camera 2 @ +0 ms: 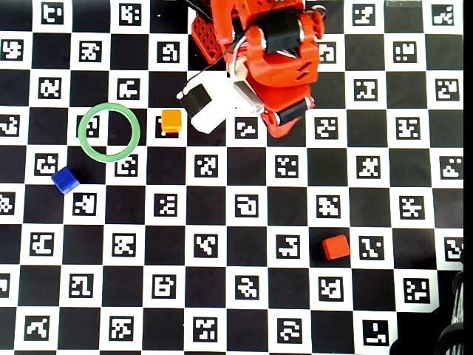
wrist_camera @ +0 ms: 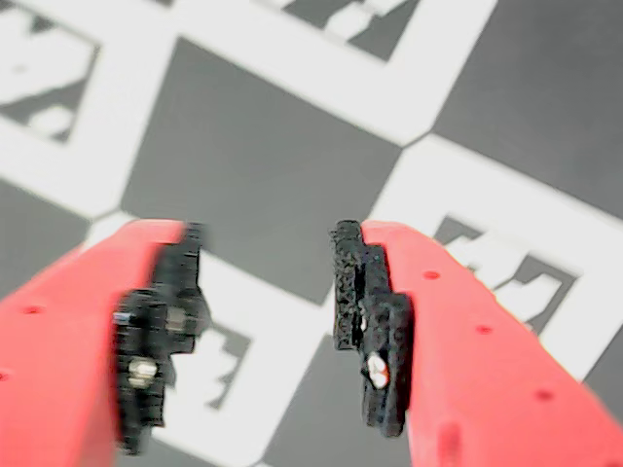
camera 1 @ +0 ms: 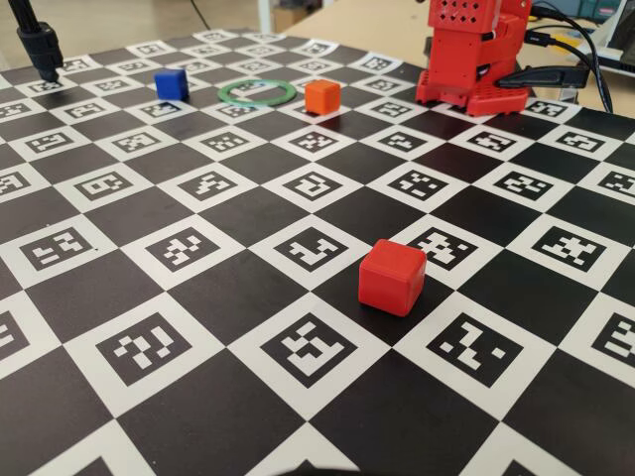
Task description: Grab the red cube then put it in the green circle then put the blue cube on top and finally the orange cube on top
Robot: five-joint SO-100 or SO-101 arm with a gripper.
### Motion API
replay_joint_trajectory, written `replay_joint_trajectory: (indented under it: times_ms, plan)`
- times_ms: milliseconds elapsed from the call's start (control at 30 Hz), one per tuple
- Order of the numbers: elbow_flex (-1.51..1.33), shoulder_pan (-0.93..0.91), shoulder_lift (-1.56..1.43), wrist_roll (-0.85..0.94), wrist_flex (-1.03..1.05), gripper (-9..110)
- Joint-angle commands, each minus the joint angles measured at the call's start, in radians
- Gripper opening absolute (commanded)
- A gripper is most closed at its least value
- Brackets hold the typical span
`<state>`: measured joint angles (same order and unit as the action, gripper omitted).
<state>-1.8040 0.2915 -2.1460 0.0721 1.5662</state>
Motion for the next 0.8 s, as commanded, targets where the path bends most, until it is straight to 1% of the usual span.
replay_joint_trajectory:
  times_ms: [0, 167, 233, 300, 533, 667, 767]
  plan:
    - [0.209, 0.058, 0.081, -0.138, 0.035, 15]
    - [0.569, 0.077, 0.348, -0.383, 0.210, 28]
    - [0.689, 0.083, 0.443, -0.433, 0.256, 30]
    - [0.744, 0.094, 0.494, -0.465, 0.256, 31]
    - [0.911, 0.132, 0.689, -0.509, 0.273, 37]
    - [0.974, 0.160, 0.802, -0.511, 0.267, 41]
    - [1.009, 0.186, 0.885, -0.488, 0.252, 42]
